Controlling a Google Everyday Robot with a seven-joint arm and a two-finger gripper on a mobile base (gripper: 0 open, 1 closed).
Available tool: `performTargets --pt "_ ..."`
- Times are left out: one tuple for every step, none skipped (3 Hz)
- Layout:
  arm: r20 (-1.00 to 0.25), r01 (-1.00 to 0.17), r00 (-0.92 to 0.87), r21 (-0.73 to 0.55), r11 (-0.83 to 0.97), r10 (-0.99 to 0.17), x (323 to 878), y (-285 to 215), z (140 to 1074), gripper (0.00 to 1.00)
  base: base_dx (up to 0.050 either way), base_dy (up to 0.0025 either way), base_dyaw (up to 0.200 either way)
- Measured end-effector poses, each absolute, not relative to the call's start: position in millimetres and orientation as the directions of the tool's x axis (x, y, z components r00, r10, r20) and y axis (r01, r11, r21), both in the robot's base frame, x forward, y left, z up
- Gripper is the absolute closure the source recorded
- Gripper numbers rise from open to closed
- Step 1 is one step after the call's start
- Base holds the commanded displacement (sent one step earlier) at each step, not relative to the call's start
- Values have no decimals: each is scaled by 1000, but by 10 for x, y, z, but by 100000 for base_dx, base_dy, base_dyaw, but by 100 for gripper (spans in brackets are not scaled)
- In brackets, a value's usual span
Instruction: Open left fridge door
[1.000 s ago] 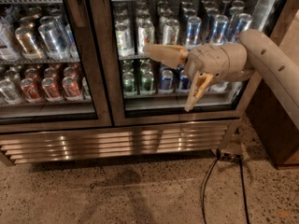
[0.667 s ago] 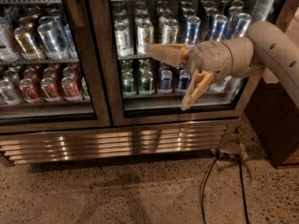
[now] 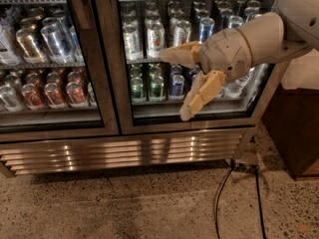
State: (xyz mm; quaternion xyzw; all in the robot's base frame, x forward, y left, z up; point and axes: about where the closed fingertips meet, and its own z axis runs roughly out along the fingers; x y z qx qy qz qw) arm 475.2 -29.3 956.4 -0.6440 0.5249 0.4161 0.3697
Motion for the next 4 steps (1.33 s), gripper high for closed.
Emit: performTargets --pt "-924 -984 103 -39 -176 -368 4752 -293 9564 0 0 0 0" --pt "-942 -993 66 -31 -113 -328 4616 -215 9460 0 0 0 0" --pt "-942 -993 66 -30 -113 -328 4616 -215 9460 0 0 0 0" --pt "-963 -988 43 -1 -156 -266 4655 -182 9473 0 0 0 0"
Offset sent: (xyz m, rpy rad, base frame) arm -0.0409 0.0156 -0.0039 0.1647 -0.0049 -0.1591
